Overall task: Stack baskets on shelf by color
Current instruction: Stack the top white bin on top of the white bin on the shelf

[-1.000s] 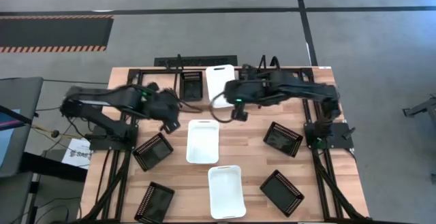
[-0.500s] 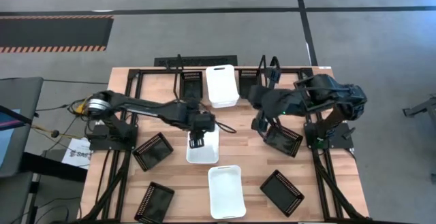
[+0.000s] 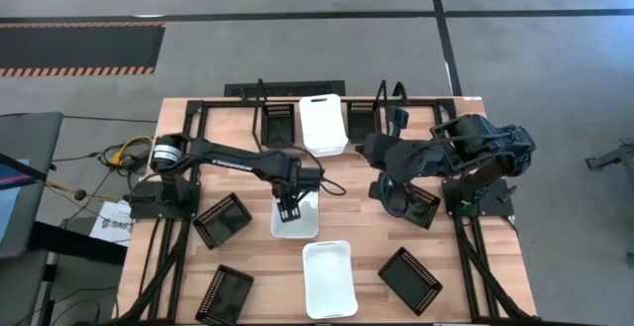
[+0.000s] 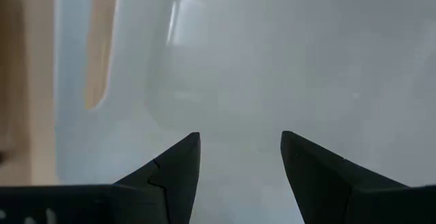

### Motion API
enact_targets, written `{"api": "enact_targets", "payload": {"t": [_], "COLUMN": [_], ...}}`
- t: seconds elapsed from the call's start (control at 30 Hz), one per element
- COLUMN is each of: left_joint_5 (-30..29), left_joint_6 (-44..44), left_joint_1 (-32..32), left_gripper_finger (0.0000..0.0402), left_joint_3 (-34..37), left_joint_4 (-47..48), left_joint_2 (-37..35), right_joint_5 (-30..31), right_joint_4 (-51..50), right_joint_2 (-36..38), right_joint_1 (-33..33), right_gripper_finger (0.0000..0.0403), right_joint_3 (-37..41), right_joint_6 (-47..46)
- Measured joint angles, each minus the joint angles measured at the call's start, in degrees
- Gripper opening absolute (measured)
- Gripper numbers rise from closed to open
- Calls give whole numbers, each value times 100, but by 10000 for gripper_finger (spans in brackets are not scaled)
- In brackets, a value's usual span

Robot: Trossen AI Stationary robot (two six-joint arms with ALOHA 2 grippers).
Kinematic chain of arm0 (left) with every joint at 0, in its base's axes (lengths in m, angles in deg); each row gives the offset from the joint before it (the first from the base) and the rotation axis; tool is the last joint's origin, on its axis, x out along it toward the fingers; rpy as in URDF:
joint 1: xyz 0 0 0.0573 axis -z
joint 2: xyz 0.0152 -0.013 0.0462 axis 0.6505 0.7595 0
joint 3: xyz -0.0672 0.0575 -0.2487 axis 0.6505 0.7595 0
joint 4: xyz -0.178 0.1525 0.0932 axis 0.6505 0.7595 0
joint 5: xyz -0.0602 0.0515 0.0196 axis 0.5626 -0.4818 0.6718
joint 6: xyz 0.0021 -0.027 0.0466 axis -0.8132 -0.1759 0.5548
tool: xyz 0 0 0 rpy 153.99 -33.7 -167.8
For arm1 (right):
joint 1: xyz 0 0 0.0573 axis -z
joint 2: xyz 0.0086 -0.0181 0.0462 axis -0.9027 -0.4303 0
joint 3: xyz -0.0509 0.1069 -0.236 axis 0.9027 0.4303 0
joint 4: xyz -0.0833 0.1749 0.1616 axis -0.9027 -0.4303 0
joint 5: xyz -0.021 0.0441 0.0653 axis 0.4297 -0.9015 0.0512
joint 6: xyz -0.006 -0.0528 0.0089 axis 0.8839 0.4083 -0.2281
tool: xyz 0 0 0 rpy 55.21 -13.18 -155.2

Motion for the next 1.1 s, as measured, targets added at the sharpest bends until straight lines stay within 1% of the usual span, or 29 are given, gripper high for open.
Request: {"api": "enact_targets", "payload": {"t": [0.1,0.27,0.37,0.47,0.57,0.73,0.97,1.1], "left_joint_5": [-387,-729,-948,-1142,-1089,-751,-687,-24], "left_joint_6": [330,1570,2164,2431,2588,2803,3171,3331], "left_joint_1": [145,274,211,61,-151,-563,-856,-965], "left_gripper_finger": [193,193,193,193,193,193,193,193], "left_joint_3": [-84,-202,-236,-236,-236,-236,-236,-236], "left_joint_4": [-8,-28,-24,-23,24,-24,-47,-184], "left_joint_2": [-183,-288,-293,-293,-293,-293,-293,-293], "right_joint_5": [-2,-2,-2,-4,-4,-7,-9,-9], "right_joint_4": [-17,-16,-13,-13,-13,-16,-13,-9], "right_joint_2": [0,0,0,0,0,0,0,0], "right_joint_1": [0,9,9,9,9,9,9,9], "right_gripper_finger": [1,1,1,1,1,1,2,2], "right_joint_3": [0,0,0,0,0,0,0,0], "right_joint_6": [2,15,6,0,-56,-180,-195,-195]}}
